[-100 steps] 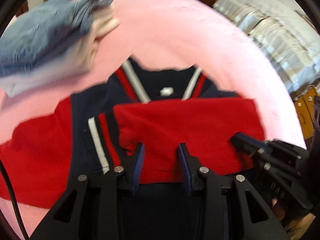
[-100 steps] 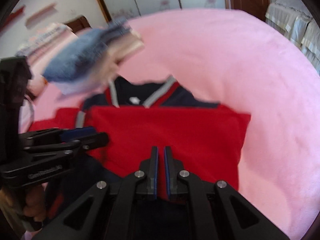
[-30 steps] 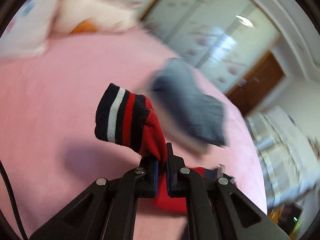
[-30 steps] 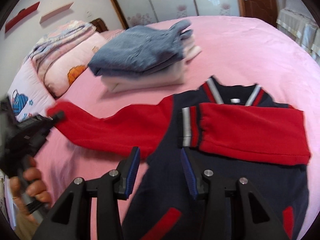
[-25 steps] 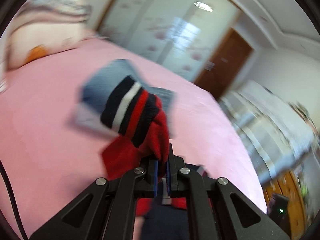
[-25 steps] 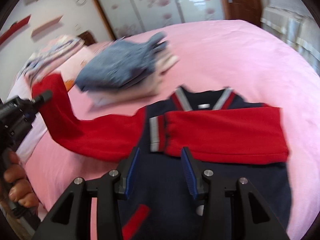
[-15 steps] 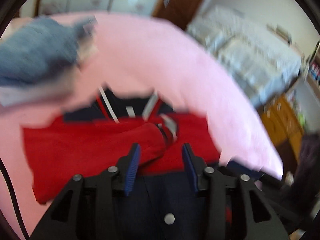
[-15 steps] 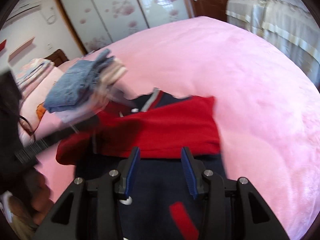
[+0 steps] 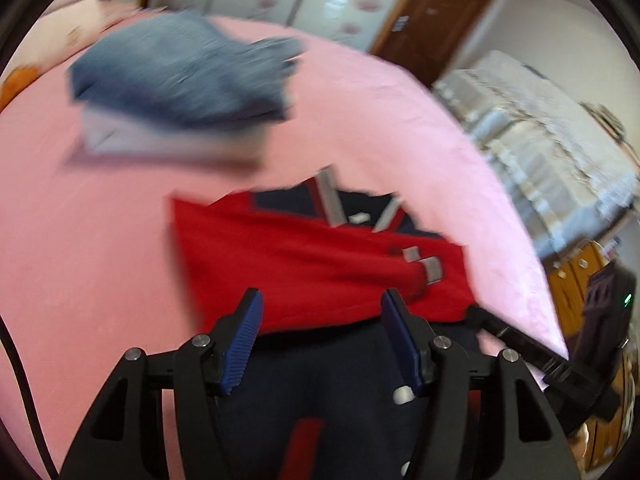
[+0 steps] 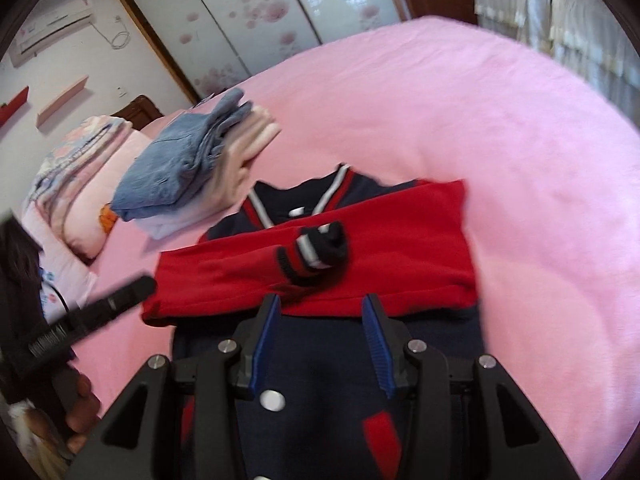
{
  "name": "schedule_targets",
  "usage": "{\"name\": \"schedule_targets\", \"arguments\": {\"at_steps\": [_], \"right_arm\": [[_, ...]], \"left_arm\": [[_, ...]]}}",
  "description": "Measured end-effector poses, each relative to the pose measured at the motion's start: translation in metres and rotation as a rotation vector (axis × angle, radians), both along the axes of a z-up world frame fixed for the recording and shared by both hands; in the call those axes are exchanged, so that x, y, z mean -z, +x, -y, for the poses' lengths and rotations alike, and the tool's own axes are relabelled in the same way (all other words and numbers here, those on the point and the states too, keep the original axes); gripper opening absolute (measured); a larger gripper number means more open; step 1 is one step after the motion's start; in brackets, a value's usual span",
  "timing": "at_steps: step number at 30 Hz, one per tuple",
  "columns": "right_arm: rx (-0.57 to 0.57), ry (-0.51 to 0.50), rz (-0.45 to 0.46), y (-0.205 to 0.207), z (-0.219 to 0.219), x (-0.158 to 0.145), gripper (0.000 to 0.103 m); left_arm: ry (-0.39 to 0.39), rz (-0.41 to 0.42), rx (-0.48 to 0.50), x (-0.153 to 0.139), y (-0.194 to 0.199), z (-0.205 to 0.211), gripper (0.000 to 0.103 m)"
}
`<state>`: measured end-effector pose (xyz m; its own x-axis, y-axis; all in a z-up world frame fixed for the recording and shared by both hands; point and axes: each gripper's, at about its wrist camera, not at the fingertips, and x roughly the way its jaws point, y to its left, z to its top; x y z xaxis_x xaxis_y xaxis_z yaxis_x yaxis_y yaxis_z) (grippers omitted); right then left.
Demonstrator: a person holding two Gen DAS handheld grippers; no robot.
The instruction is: Fold large clothes
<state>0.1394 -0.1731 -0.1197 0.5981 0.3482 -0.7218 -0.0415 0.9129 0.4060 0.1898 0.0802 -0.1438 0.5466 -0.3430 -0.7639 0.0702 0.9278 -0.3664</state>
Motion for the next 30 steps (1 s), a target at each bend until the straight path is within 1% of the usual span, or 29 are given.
{"name": "schedule_targets", "arguments": {"at_steps": [2, 6, 8, 10, 12, 14, 15, 16, 17, 18, 19, 20, 21, 24, 26, 27, 28, 30], "right_arm": [[-0.004, 0.071, -0.034, 0.012, -0.003, 0.007, 0.043], [0.023, 0.197, -0.1, 0.036, -0.001, 0.018, 0.043], [0.043, 0.241, -0.144, 0.049, -0.002, 0.026, 0.043], [0.062, 0.26, -0.189, 0.06, -0.003, 0.033, 0.043], [0.091, 0.249, -0.238, 0.068, -0.005, 0.039, 0.043], [0.089, 0.265, -0.251, 0.073, -0.007, 0.044, 0.042], [0.085, 0.27, -0.246, 0.074, -0.008, 0.044, 0.033], [0.071, 0.263, -0.236, 0.076, -0.011, 0.042, 0.021], [0.055, 0.242, -0.22, 0.076, -0.014, 0.038, 0.014], [0.039, 0.218, -0.194, 0.076, -0.017, 0.032, 0.011], [0.023, 0.199, -0.157, 0.074, -0.019, 0.023, 0.011], [0.004, 0.188, -0.09, 0.07, -0.019, 0.009, 0.011], [-0.005, 0.183, -0.043, 0.067, -0.017, -0.002, 0.011], [0.004, 0.155, 0.132, 0.048, -0.002, -0.038, 0.011], [0.025, 0.132, 0.197, 0.036, 0.012, -0.046, 0.011], [0.036, 0.117, 0.204, 0.032, 0.02, -0.044, 0.011], [0.051, 0.091, 0.182, 0.031, 0.026, -0.036, 0.011], [0.087, 0.026, 0.104, 0.031, 0.035, -0.013, 0.011]], "left_arm": [[-0.001, -0.042, -0.035, 0.016, -0.003, -0.015, 0.06], [0.028, -0.067, -0.057, 0.03, -0.008, -0.027, 0.06], [0.026, -0.081, -0.052, 0.035, -0.009, -0.029, 0.06], [0.031, -0.085, -0.051, 0.039, -0.01, -0.03, 0.06], [0.038, -0.082, -0.051, 0.044, -0.012, -0.03, 0.06], [0.039, -0.08, -0.05, 0.045, -0.01, -0.029, 0.06], [0.039, -0.08, -0.049, 0.046, -0.009, -0.028, 0.06], [0.039, -0.081, -0.049, 0.046, -0.007, -0.028, 0.06], [0.038, -0.083, -0.052, 0.047, -0.004, -0.028, 0.059], [0.038, -0.083, -0.054, 0.048, -0.002, -0.027, 0.059], [0.04, -0.081, -0.054, 0.047, 0.0, -0.025, 0.059], [0.041, -0.076, -0.054, 0.046, 0.0, -0.025, 0.059], [0.042, -0.07, -0.051, 0.045, 0.001, -0.023, 0.059], [0.057, -0.052, -0.034, 0.043, 0.004, -0.015, 0.059], [0.064, -0.055, -0.022, 0.044, 0.006, -0.01, 0.059], [0.066, -0.064, -0.013, 0.046, 0.006, -0.008, 0.059], [0.071, -0.074, -0.008, 0.049, 0.007, -0.007, 0.059], [0.078, -0.089, 0.002, 0.053, 0.01, -0.004, 0.059]]}}
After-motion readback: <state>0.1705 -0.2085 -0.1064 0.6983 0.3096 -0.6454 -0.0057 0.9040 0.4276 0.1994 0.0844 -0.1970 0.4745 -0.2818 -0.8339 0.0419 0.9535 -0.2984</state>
